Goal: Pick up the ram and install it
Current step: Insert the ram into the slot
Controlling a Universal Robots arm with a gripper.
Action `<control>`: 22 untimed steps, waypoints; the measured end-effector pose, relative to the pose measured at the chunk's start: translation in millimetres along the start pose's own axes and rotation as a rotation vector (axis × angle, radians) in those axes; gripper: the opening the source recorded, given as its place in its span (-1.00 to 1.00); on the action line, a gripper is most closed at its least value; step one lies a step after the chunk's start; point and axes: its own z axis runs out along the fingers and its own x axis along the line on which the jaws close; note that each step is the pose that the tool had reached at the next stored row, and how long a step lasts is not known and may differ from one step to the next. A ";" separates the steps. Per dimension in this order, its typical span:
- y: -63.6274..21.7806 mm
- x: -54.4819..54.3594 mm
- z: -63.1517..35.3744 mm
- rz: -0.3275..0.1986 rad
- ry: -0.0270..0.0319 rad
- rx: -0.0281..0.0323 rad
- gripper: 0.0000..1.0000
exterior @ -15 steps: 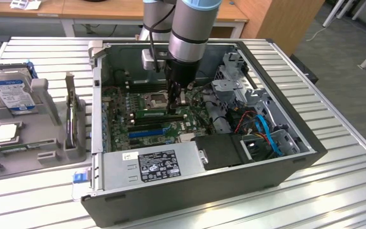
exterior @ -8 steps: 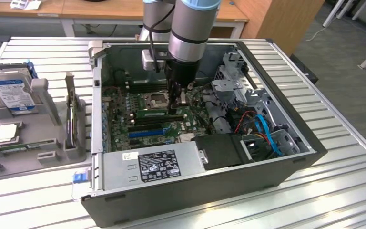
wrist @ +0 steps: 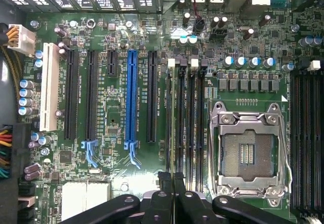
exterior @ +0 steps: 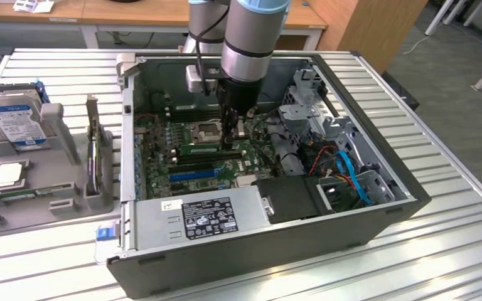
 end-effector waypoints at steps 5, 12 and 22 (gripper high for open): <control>4.8 0.0 0.3 0.000 -0.0001 0.0033 -0.76; 7.1 0.0 0.4 0.000 -0.0001 0.0074 -0.76; 5.5 0.0 0.4 0.000 -0.0002 0.0074 -0.76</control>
